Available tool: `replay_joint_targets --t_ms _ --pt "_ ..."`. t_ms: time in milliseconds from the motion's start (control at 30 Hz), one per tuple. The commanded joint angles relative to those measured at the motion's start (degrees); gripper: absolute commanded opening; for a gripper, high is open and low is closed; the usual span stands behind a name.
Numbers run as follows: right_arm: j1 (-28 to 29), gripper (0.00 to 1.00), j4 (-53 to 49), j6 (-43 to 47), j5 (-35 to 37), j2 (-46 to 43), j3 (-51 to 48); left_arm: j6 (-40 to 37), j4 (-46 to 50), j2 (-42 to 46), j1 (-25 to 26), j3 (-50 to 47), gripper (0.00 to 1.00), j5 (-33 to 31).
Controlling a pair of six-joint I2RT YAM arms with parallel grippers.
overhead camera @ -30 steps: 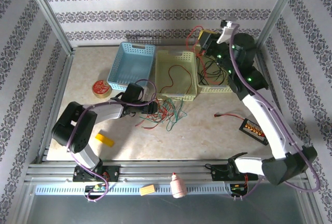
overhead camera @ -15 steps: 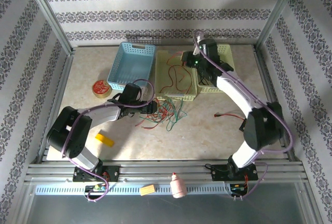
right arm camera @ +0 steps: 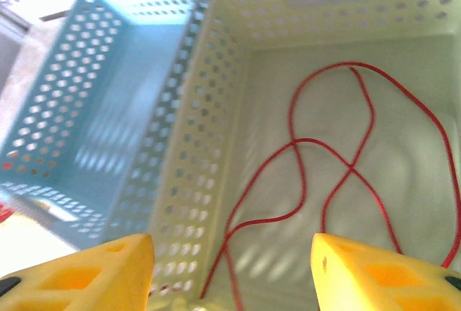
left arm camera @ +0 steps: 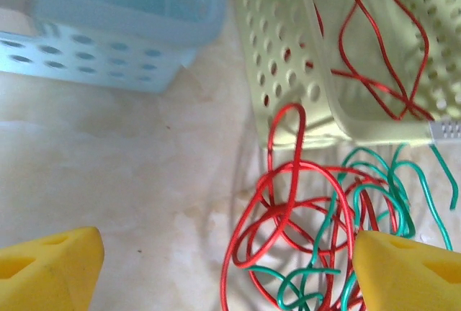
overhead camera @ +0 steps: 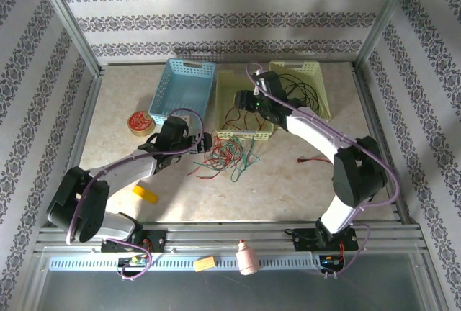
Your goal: Untangle the cables
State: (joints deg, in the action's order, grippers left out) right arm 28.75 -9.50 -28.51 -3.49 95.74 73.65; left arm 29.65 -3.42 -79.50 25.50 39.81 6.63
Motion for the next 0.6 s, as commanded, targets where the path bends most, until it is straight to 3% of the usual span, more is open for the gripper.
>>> replay_joint_targets --t_ms 0,100,200,333,567 --pt "4.4 0.56 -2.9 7.2 0.9 -3.6 -1.0 5.0 1.4 3.1 -1.8 -1.7 0.90 -7.0" --pt "8.5 0.47 -5.6 8.2 -6.6 -2.7 -1.3 6.4 3.9 6.0 -2.5 -2.9 0.90 -10.4" --pt "12.2 0.37 -6.0 7.9 -9.6 -1.0 -2.4 8.2 9.1 8.3 -2.8 -3.4 0.90 -15.5" --pt "15.3 0.37 -7.9 7.0 -12.6 3.1 -0.8 11.0 12.2 11.4 -4.3 -5.6 0.90 -18.8" --pt "14.5 0.39 -17.5 6.5 -13.3 9.8 7.1 10.1 10.5 11.0 -4.9 -6.7 0.90 -15.9"
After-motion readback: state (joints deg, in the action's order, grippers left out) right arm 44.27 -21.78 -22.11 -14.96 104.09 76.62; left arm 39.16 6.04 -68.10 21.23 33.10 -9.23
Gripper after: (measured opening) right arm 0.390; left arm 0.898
